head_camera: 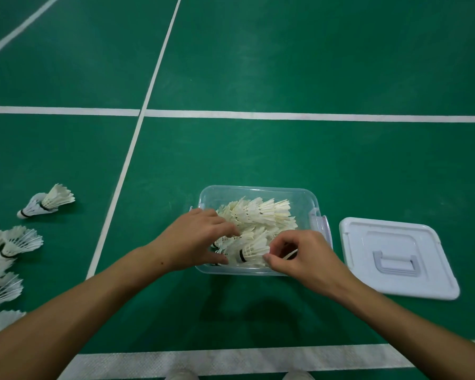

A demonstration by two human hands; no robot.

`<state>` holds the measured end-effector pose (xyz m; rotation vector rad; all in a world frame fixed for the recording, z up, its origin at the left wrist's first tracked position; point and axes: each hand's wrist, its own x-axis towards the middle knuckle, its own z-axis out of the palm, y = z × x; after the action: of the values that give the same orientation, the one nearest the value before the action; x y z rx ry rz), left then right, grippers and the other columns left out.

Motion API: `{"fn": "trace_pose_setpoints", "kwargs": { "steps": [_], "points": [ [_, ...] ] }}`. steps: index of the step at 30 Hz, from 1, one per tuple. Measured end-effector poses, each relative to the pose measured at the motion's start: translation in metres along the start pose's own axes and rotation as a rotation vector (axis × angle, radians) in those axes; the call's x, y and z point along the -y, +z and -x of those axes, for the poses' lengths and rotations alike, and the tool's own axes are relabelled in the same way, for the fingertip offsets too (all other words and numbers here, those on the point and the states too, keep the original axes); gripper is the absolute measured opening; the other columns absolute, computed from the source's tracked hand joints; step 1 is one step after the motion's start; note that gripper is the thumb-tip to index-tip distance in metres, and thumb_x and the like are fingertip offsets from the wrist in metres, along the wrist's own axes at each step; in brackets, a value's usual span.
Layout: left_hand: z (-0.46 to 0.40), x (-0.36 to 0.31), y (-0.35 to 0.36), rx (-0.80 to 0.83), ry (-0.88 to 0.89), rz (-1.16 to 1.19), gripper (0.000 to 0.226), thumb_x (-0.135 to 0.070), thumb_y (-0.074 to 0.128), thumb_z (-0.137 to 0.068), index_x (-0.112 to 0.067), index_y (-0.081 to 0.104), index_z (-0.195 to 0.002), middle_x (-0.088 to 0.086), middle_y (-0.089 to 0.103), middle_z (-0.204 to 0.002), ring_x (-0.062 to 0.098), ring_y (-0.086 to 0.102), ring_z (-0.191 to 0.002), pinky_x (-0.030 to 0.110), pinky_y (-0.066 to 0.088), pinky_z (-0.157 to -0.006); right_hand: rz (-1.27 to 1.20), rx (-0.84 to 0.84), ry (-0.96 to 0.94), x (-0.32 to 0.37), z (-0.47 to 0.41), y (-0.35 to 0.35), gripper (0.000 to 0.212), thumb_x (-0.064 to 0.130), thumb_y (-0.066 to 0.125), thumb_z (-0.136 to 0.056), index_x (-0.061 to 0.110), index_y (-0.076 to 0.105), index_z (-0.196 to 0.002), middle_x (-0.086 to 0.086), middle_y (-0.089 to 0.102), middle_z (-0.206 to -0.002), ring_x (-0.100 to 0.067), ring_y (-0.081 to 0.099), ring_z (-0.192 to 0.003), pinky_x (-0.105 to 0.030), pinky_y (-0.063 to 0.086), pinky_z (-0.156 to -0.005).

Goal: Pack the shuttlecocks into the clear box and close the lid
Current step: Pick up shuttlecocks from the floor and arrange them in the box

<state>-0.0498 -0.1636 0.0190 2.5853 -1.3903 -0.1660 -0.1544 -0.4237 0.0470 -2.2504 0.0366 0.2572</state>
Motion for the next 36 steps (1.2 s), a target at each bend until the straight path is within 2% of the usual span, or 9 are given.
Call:
{"fn": "trace_pose_setpoints", "kwargs": {
  "steps": [3, 7, 13, 16, 21, 26, 31, 33, 36],
  "points": [
    [-0.005, -0.001, 0.007, 0.019, -0.006, -0.078, 0.058, -0.067, 0.075, -0.082, -0.042, 0.058, -0.131, -0.021, 0.073, -0.116, 0.014, 0.06, -0.105, 0.038, 0.047, -0.091, 0.048, 0.032, -0.02, -0.001, -0.004, 0.006, 0.013, 0.029, 0.084, -0.084, 0.025, 0.075, -0.076, 0.014, 0.076, -0.077, -0.004, 0.072, -0.074, -0.036, 0.062, -0.075],
    [-0.01, -0.005, 0.011, 0.006, -0.025, -0.075, 0.056, -0.066, 0.076, -0.08, -0.04, 0.06, -0.127, -0.024, 0.075, -0.108, 0.012, 0.061, -0.098, 0.038, 0.046, -0.085, 0.041, 0.099, 0.016, -0.006, -0.013, 0.009, 0.014, 0.027, 0.087, -0.083, 0.021, 0.077, -0.076, 0.007, 0.077, -0.077, -0.007, 0.073, -0.071, -0.038, 0.063, -0.074],
    [-0.015, -0.012, 0.014, 0.024, -0.071, -0.063, 0.053, -0.068, 0.07, -0.083, -0.038, 0.06, -0.125, -0.024, 0.076, -0.103, 0.011, 0.061, -0.101, 0.035, 0.04, -0.085, -0.034, 0.222, 0.089, -0.012, -0.032, 0.01, 0.013, 0.024, 0.09, -0.081, 0.018, 0.079, -0.079, 0.005, 0.079, -0.081, -0.011, 0.075, -0.077, -0.036, 0.064, -0.08],
    [-0.017, -0.013, 0.014, 0.065, -0.094, -0.089, 0.054, -0.072, 0.067, -0.082, -0.038, 0.059, -0.123, -0.023, 0.076, -0.1, 0.012, 0.061, -0.102, 0.036, 0.04, -0.086, -0.1, 0.309, 0.095, -0.013, -0.041, 0.014, 0.013, 0.02, 0.09, -0.081, 0.019, 0.077, -0.078, 0.004, 0.078, -0.08, -0.009, 0.071, -0.075, -0.038, 0.061, -0.082],
    [-0.024, -0.013, 0.014, 0.147, -0.1, -0.154, 0.056, -0.076, 0.064, -0.081, -0.038, 0.057, -0.123, -0.021, 0.076, -0.1, 0.014, 0.063, -0.103, 0.039, 0.041, -0.09, -0.179, 0.394, 0.13, -0.016, -0.048, 0.014, 0.013, 0.017, 0.089, -0.083, 0.011, 0.077, -0.081, 0.005, 0.073, -0.074, -0.007, 0.063, -0.068, -0.026, 0.052, -0.068],
    [-0.026, -0.011, 0.003, 0.158, -0.098, -0.064, 0.06, -0.077, 0.067, -0.081, -0.037, 0.06, -0.125, -0.02, 0.075, -0.107, 0.013, 0.063, -0.103, 0.036, 0.044, -0.09, -0.217, 0.38, 0.149, -0.013, -0.042, 0.006, 0.023, 0.025, 0.087, -0.086, 0.006, 0.075, -0.089, 0.001, 0.075, -0.077, -0.008, 0.065, -0.068, -0.025, 0.053, -0.066],
    [-0.013, -0.01, -0.024, -0.033, -0.175, 0.241, 0.056, -0.077, 0.066, -0.082, -0.037, 0.065, -0.122, -0.023, 0.072, -0.108, 0.004, 0.062, -0.098, 0.034, 0.054, -0.084, -0.059, 0.25, 0.062, -0.004, -0.036, -0.018, 0.029, 0.045, 0.088, -0.081, 0.022, 0.078, -0.095, 0.004, 0.079, -0.086, -0.011, 0.075, -0.079, -0.034, 0.063, -0.079],
    [-0.003, -0.009, -0.036, -0.154, -0.228, 0.346, 0.058, -0.077, 0.064, -0.082, -0.037, 0.064, -0.123, -0.024, 0.071, -0.109, -0.002, 0.061, -0.097, 0.033, 0.056, -0.085, 0.008, 0.192, 0.01, 0.008, -0.035, -0.032, 0.03, 0.047, 0.088, -0.081, 0.025, 0.076, -0.098, 0.008, 0.079, -0.086, -0.008, 0.075, -0.08, -0.035, 0.063, -0.081],
    [0.014, -0.003, -0.055, -0.321, -0.299, 0.431, 0.062, -0.076, 0.066, -0.083, -0.034, 0.062, -0.128, -0.023, 0.07, -0.111, -0.002, 0.063, -0.098, 0.033, 0.057, -0.084, 0.098, 0.15, -0.076, 0.037, -0.04, -0.052, 0.035, 0.048, 0.086, -0.082, 0.027, 0.073, -0.106, 0.009, 0.078, -0.089, -0.005, 0.074, -0.081, -0.034, 0.063, -0.081]
  ]
}}
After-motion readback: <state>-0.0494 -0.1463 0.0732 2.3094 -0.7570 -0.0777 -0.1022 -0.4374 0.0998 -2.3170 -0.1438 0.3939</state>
